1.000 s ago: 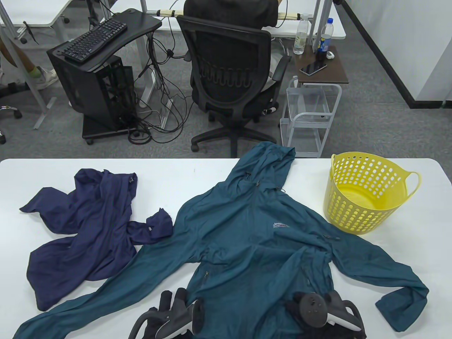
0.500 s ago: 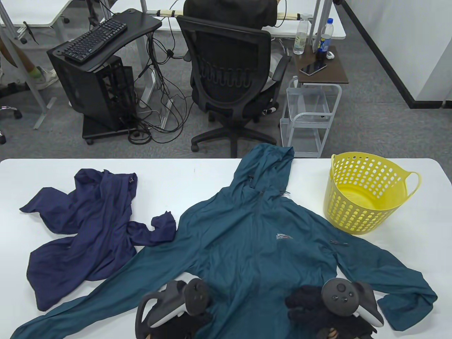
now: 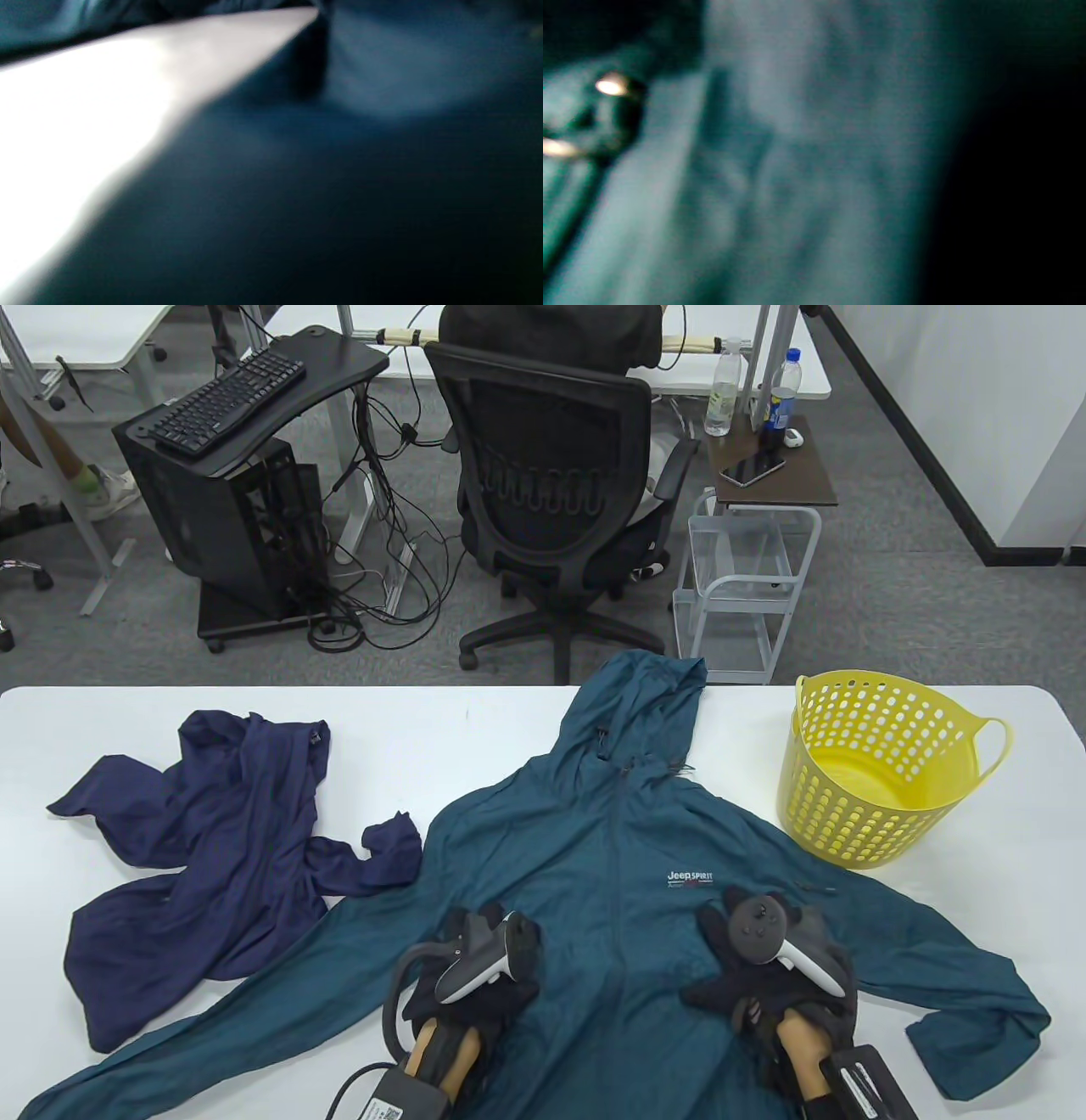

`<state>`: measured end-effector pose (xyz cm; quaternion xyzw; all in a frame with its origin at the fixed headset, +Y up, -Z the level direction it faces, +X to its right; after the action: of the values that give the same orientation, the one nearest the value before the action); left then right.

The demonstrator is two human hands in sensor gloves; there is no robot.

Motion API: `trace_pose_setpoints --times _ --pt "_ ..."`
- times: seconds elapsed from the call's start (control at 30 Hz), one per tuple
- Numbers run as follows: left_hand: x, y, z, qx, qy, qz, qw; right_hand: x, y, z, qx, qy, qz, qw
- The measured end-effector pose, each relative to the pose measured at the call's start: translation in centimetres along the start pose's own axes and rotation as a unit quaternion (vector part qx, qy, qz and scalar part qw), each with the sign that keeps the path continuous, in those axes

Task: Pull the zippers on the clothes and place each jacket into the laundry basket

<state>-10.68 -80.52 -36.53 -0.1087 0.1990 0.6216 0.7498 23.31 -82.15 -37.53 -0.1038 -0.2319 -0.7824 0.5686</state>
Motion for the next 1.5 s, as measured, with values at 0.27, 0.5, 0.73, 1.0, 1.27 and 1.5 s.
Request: trace_pose_setpoints --times 0.27,0.5,0.73,1.0,1.27,1.5 --pt "0.2 2.1 4.4 0.023 0.082 -0.060 0.995 2.5 -2.9 4.3 -0.037 0.001 0.093 0.995" --pt "4.6 2.1 4.7 0.022 0.032 0.049 0.998 4.6 -7.3 8.8 -0.086 0.010 0.187 0.979" --pt "9.4 -1.7 0.2 0.039 -0.076 0.085 0.993 3.4 -11.6 15.4 -0.332 0.069 0.138 0.930" --pt "9.6 -4.7 -8.2 0.082 -0.098 0.049 0.991 8.2 -13.9 16.4 -0.374 0.018 0.205 0.904" --pt "7.0 -4.8 -11.6 0.084 -0.017 0.053 0.995 8.0 -13.4 15.8 -0.375 -0.003 0.186 0.908" --pt "8.9 -4.3 -10.0 0.080 -0.115 0.081 0.987 5.5 -12.2 14.6 -0.377 0.004 0.078 0.923"
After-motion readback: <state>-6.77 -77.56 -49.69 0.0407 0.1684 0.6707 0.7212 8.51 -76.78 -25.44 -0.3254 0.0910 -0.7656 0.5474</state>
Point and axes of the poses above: the tracker on the back of each hand, its own y axis roughly to the little-finger side, its own z axis roughly from the fingertips to the wrist, x = y × z, the point moved 4 cm from there along -z, roughly from the wrist to the fingertips, and after that the axes turned 11 degrees about x, right-handed, at the moved point
